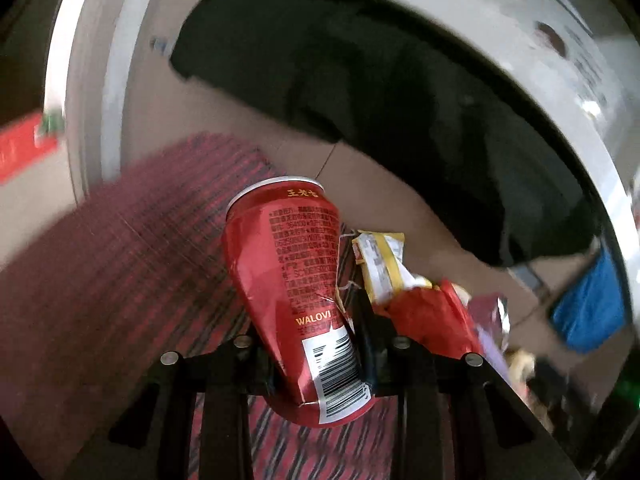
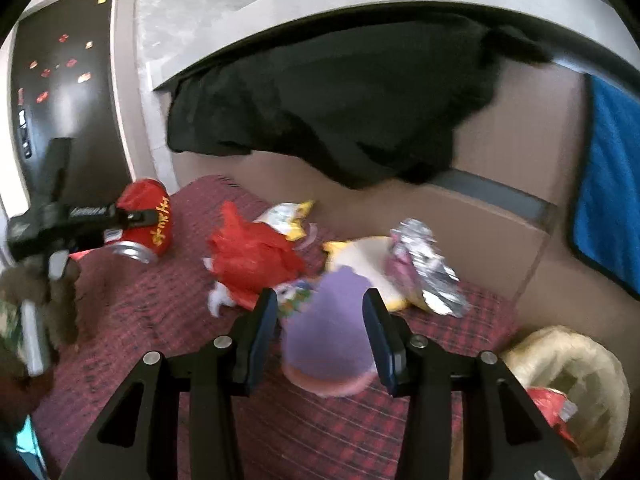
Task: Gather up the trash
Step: 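Grasp the red can with the left gripper, then grasp the white tissue with the right gripper while the left gripper holds the can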
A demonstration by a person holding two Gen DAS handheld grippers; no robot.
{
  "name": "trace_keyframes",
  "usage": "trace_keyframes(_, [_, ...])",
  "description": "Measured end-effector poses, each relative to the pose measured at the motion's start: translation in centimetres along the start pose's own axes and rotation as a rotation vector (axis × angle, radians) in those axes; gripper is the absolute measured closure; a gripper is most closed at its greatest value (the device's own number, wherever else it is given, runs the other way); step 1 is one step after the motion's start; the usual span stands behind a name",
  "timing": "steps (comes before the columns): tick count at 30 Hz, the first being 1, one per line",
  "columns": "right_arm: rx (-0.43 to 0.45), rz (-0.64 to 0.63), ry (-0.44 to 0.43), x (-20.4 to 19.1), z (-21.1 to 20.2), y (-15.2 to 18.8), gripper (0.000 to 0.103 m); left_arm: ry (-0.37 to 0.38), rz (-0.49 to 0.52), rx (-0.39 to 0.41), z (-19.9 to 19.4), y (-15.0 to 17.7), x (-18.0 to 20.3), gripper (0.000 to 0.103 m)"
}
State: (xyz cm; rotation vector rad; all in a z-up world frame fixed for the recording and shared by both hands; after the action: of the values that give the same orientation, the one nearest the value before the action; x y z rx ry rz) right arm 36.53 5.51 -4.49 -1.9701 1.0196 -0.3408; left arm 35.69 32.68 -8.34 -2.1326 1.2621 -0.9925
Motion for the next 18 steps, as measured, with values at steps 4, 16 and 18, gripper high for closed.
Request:
trace_keyframes(4, [-0.049, -0.089, -0.03, -3.2, 2.7, -1.3, 0.061, -0.052, 0.073, 0.084, -2.9, 0.4, -0.4, 0.071])
trace_keyframes(16, [-0.153, -0.229, -0.174, -11.8, 8.3, -1.8, 0.063, -0.071, 0.086, 0.087, -4.6, 2.5, -4.0, 0.071])
trace_keyframes(18, [-0.192, -0.238, -0.14, -12.1, 10.0, -1.2, 0.063, -0.062, 0.072, 0.088, -4.8, 2.5, -4.7, 0.071])
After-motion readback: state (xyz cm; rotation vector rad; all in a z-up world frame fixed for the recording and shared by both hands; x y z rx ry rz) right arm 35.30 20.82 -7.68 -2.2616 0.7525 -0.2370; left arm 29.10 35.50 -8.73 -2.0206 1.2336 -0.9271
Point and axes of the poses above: each gripper's, at about its wrist camera, not at the fingertips, and z roughly the way its jaws point, x to its right, y to its underside, the point moved 4 cm from there along z, roughly the way its jaws point, and after that the axes turned 8 degrees about -y, right-handed, at the moved point
